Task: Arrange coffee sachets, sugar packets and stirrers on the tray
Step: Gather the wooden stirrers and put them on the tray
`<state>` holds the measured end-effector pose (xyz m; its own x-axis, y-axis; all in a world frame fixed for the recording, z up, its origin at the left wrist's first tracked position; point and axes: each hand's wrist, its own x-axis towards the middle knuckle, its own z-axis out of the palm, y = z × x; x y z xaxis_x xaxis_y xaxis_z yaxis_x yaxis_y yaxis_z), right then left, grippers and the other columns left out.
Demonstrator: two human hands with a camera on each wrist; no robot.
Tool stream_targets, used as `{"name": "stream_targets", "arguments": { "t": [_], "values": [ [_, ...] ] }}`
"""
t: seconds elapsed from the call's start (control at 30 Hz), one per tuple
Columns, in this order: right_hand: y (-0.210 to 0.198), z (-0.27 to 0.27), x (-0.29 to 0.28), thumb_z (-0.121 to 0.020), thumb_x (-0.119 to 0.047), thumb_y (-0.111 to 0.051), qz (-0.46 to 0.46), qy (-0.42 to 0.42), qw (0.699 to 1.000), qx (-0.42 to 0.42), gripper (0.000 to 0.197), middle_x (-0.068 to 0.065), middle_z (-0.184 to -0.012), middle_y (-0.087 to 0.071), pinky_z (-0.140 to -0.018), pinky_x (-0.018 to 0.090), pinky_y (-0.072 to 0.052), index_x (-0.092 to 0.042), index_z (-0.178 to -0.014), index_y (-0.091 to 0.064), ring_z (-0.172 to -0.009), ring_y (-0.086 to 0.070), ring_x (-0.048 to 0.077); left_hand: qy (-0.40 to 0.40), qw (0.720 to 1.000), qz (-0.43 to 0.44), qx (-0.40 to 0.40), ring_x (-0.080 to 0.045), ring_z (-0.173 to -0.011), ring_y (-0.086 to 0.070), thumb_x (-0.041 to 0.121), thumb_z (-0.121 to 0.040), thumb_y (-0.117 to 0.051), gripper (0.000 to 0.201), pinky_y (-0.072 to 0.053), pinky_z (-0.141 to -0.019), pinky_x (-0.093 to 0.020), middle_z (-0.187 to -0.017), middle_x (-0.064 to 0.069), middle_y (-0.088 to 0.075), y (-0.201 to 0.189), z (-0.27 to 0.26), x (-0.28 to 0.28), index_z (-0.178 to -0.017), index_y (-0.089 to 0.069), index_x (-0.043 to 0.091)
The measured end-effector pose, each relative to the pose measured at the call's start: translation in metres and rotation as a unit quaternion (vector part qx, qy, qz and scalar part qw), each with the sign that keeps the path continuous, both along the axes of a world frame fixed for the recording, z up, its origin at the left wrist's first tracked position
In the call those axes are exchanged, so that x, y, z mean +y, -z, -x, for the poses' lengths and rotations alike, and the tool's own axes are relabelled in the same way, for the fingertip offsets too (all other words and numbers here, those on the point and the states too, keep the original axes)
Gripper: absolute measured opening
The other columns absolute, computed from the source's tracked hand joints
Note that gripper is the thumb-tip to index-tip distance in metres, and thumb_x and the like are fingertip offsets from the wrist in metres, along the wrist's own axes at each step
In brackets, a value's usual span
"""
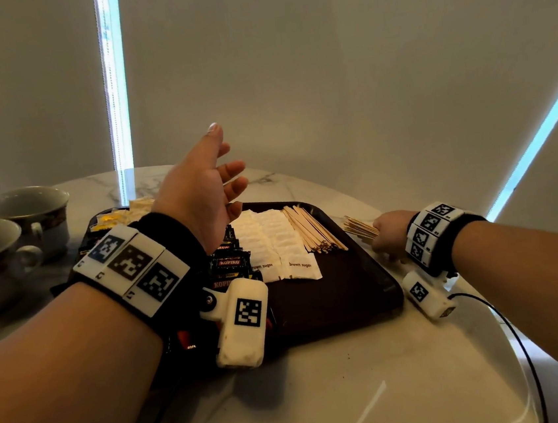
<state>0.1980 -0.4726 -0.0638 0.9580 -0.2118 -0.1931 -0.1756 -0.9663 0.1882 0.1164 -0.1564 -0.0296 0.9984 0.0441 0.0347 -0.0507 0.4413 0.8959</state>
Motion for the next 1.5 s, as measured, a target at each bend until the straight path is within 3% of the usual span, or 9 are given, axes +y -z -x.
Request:
{"name": "stream_targets", "arguments": {
  "t": [0.13, 0.27, 0.4, 0.53, 0.67, 0.93, 1.1, 1.27, 1.5],
  "values": [
    [-0.008, -0.003, 0.002, -0.093, -0.023, -0.058, 0.043, -0.026, 0.999, -0.009, 0.014, 0.001, -0.076, -0.067, -0.052, 0.024, -0.047, -0.01, -0.096, -0.061, -0.061, -0.063, 0.013, 0.005, 1.0, -0.006, 0.001, -0.015, -0.087, -0.056, 0.058, -0.101, -0.046, 0.04, -0.044, -0.067, -0.03, -0.108, -0.002, -0.062, 0.001, 0.0, -0.001, -0.118, -0.059, 0.024],
    [-0.02, -0.007, -0.001, -0.094, -0.026, -0.059, 0.078, 0.002, 0.997, -0.018, 0.017, 0.005, -0.085, -0.066, -0.066, 0.028, -0.052, -0.009, -0.089, -0.06, -0.073, -0.064, 0.02, 0.007, 1.0, -0.005, 0.003, -0.015, -0.087, -0.057, 0.058, -0.101, -0.046, 0.041, -0.044, -0.067, -0.031, -0.107, -0.002, -0.062, 0.003, -0.001, -0.002, -0.118, -0.06, 0.024],
    [-0.043, 0.0, 0.001, -0.093, -0.021, -0.059, -0.11, 0.022, 0.987, -0.117, 0.014, 0.009, -0.08, -0.069, -0.064, 0.033, -0.055, -0.007, -0.094, -0.061, -0.069, -0.066, 0.024, 0.011, 1.0, -0.004, -0.001, -0.016, -0.088, -0.056, 0.057, -0.101, -0.048, 0.037, -0.043, -0.067, -0.032, -0.105, -0.002, -0.062, 0.003, -0.002, -0.002, -0.114, -0.06, 0.024],
    [-0.075, 0.034, 0.054, -0.096, -0.012, -0.056, -0.521, -0.024, 0.839, -0.154, 0.02, 0.011, -0.094, -0.066, -0.082, 0.043, -0.059, -0.015, -0.116, -0.054, -0.081, -0.065, 0.024, 0.015, 0.999, -0.032, -0.009, -0.017, -0.093, -0.057, 0.052, -0.098, -0.056, 0.038, -0.044, -0.068, -0.032, -0.107, -0.002, -0.061, 0.005, -0.002, -0.005, -0.12, -0.058, 0.021],
    [-0.09, 0.072, 0.121, -0.095, -0.001, -0.053, -0.776, -0.092, 0.623, -0.044, 0.028, 0.007, -0.086, -0.061, -0.064, 0.035, -0.058, -0.01, -0.121, -0.048, -0.066, -0.062, 0.017, 0.034, 0.993, -0.097, -0.062, -0.017, -0.104, -0.059, 0.049, -0.096, -0.06, 0.03, -0.045, -0.077, -0.034, -0.111, 0.0, -0.061, 0.0, 0.002, -0.009, -0.115, -0.053, 0.026],
    [-0.052, 0.088, 0.167, -0.096, -0.012, -0.052, -0.836, -0.194, 0.503, 0.105, 0.033, 0.011, -0.084, -0.061, -0.054, 0.028, -0.052, -0.008, -0.128, -0.053, -0.064, -0.058, 0.018, 0.183, 0.961, -0.153, -0.142, -0.021, -0.075, -0.058, 0.039, -0.086, -0.07, 0.058, -0.051, -0.058, -0.027, -0.1, -0.008, -0.063, -0.01, 0.019, 0.001, -0.132, -0.056, 0.007],
    [-0.033, 0.082, 0.159, -0.086, -0.003, -0.051, -0.843, -0.2, 0.478, 0.141, 0.029, 0.01, -0.07, -0.055, -0.054, 0.03, -0.051, -0.006, -0.114, -0.055, -0.059, -0.056, 0.018, 0.168, 0.94, -0.243, -0.168, -0.016, -0.057, -0.06, 0.027, -0.1, -0.058, 0.021, -0.053, -0.052, -0.027, -0.078, -0.001, -0.066, -0.007, 0.018, -0.004, -0.112, -0.058, 0.01],
    [-0.027, 0.082, 0.155, -0.076, 0.003, -0.071, -0.851, -0.24, 0.428, 0.189, 0.043, 0.009, -0.071, -0.057, -0.054, 0.03, -0.053, -0.005, -0.115, -0.054, -0.06, -0.06, 0.017, 0.229, 0.942, -0.197, -0.146, -0.017, -0.056, -0.059, 0.028, -0.082, -0.076, 0.045, -0.053, -0.048, -0.029, -0.074, -0.001, -0.064, -0.005, 0.02, -0.006, -0.117, -0.059, 0.007],
    [-0.03, 0.087, 0.158, -0.074, 0.006, -0.057, -0.837, -0.216, 0.492, 0.108, 0.032, 0.011, -0.067, -0.056, -0.053, 0.03, -0.053, -0.004, -0.104, -0.059, -0.057, -0.059, 0.019, 0.16, 0.932, -0.29, -0.148, -0.018, -0.063, -0.064, 0.028, -0.098, -0.062, 0.024, -0.057, -0.058, -0.029, -0.079, -0.008, -0.068, -0.012, 0.028, -0.01, -0.113, -0.064, 0.008]
  ]
}}
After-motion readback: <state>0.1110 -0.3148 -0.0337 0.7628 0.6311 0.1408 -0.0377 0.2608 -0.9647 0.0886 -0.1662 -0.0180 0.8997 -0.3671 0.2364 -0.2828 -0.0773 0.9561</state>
